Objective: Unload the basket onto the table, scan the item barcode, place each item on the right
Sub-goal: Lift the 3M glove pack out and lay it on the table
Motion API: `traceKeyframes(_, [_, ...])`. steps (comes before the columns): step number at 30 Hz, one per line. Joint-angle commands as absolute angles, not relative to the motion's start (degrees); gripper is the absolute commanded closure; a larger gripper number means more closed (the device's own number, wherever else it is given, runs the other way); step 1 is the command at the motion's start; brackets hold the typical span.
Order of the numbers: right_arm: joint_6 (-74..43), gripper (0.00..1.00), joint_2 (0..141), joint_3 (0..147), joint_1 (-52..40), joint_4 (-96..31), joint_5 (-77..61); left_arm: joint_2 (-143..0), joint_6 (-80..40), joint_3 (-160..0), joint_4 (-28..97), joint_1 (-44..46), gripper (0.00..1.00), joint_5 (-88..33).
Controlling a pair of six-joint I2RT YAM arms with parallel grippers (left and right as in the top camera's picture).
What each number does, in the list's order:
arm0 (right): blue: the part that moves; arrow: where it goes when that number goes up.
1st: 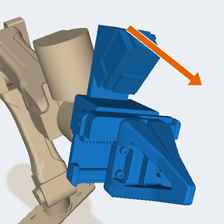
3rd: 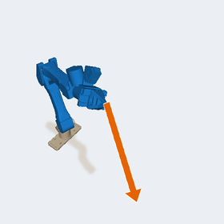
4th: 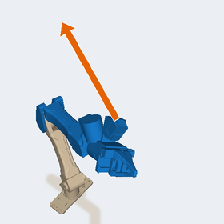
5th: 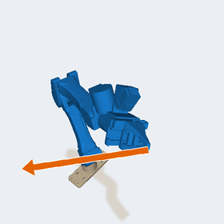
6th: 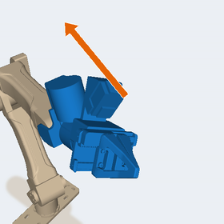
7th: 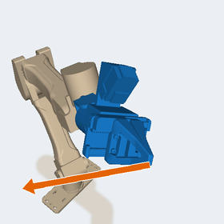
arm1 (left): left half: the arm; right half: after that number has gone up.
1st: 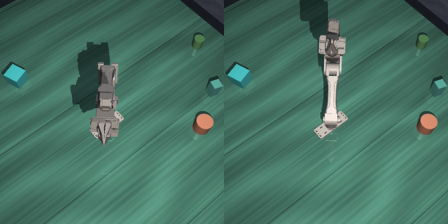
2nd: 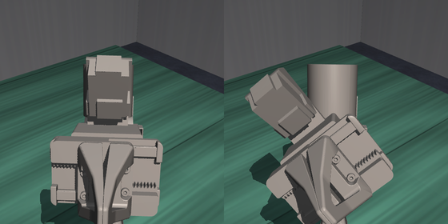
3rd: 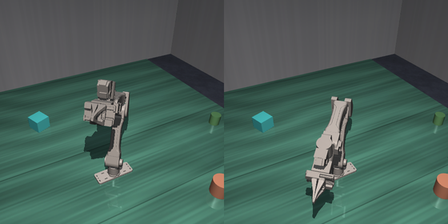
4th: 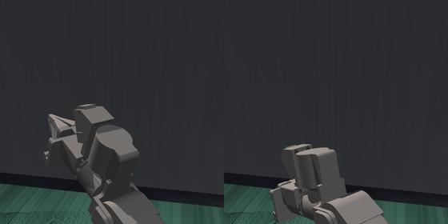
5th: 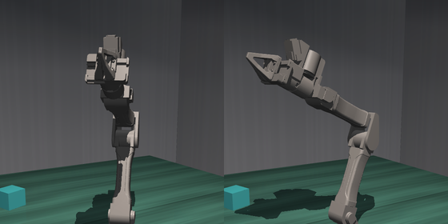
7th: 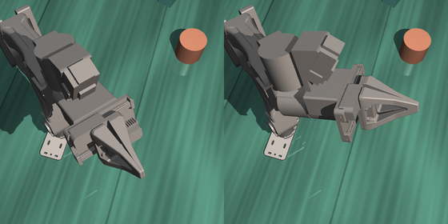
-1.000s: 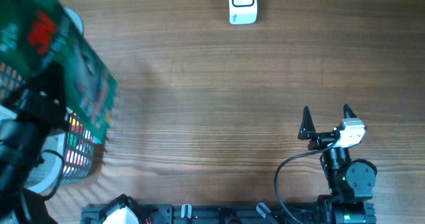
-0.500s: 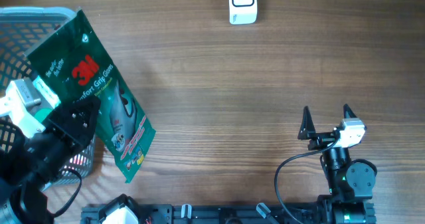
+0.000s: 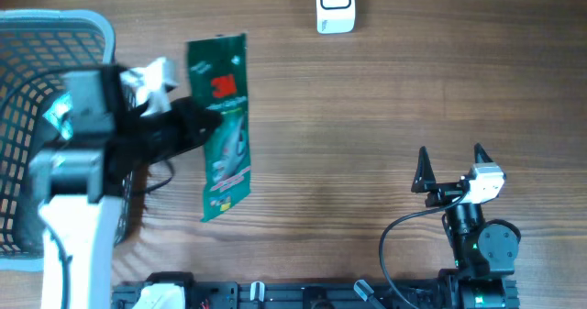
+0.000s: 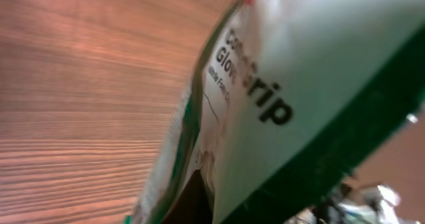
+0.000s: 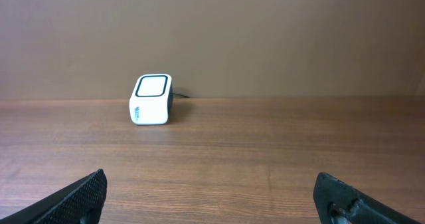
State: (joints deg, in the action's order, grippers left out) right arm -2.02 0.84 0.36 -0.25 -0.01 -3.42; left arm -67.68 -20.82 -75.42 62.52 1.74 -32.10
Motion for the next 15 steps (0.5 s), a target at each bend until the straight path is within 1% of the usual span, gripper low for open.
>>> traceKeyframes(1, [-1.5,0.00,0.5,0.3,-0.4,0.1,-3.7,-73.6,-32.6,-75.2,59.8,8.6,0.96,-19.2])
traceKeyframes(5, [-1.5,0.00,0.5,0.3,-0.4,0.1,-3.7,-81.2,-39.1,-75.0,52.9,13.1,0.96,-19.2])
traceKeyframes(8, [-1.5,0.00,0.5,0.3,-0.4,0.1,-3.7,-85.6,-43.1,-75.0,51.9,15.1,0.96,-18.5])
traceKeyframes(11, [-1.5,0.00,0.5,0.3,-0.4,0.1,-3.7,-90.8,-50.2,-75.0,51.8,17.0,0.96,-15.9])
traceKeyframes(13, [-1.5,0.00,0.5,0.3,-0.4,0.1,-3.7,-93.1,-51.9,-75.0,51.4,17.7,0.96,-16.0])
traceKeyframes(15, [-1.5,0.00,0.5,0.3,-0.4,0.1,-3.7,-94.5,-51.9,-75.0,51.3,18.4,0.89,-16.0])
